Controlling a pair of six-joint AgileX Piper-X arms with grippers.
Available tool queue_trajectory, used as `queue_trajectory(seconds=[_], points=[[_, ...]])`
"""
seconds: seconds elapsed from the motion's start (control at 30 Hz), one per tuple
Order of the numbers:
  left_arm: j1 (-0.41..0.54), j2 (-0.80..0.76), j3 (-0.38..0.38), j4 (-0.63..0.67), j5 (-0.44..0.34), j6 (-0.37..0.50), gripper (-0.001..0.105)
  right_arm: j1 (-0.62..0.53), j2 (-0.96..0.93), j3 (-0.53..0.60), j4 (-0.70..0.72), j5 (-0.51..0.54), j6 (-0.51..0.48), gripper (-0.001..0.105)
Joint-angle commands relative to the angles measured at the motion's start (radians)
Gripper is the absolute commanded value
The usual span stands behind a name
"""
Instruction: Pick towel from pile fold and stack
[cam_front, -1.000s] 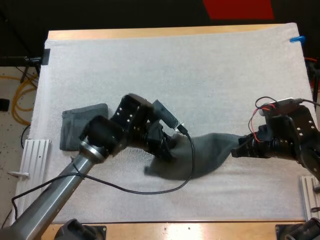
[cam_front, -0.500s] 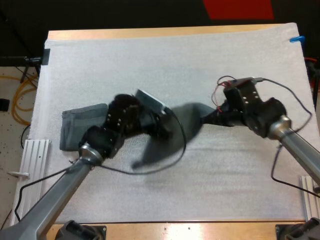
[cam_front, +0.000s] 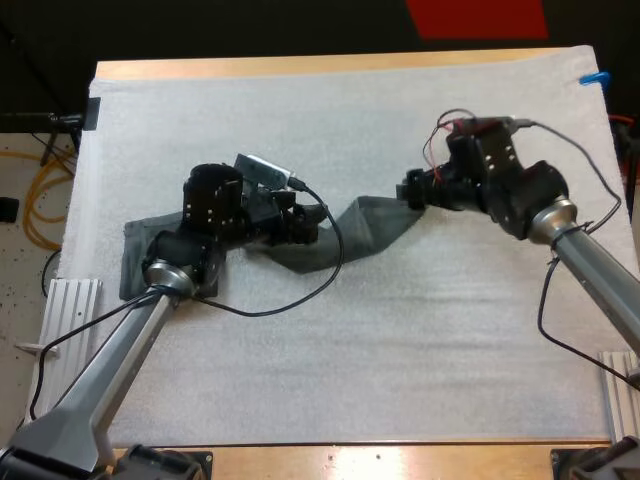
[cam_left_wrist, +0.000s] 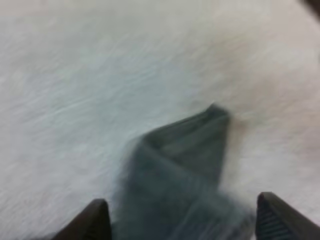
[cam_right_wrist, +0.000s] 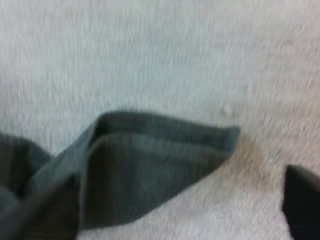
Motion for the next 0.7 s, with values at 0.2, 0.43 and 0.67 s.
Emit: queue_trajectory(seconds=[0.2, 0.43, 0.67], points=[[-0.001, -0.16, -0.013, 0.067, 0.072, -0.009, 0.062, -0.002, -0.054, -0.028, 0.057, -0.136, -0.045, 0.079], [-0.001, -0.348, -0.013, 0.318, -0.139, 0.14, 0.062, 0.0, -0.051, -0.015, 0.145, -0.282, -0.016, 0.079], [-0.001, -0.433, -0.013, 0.533, -0.225, 0.207, 0.062, 0.0, -0.021, 0.085, 0.13, -0.409, 0.074, 0.079]])
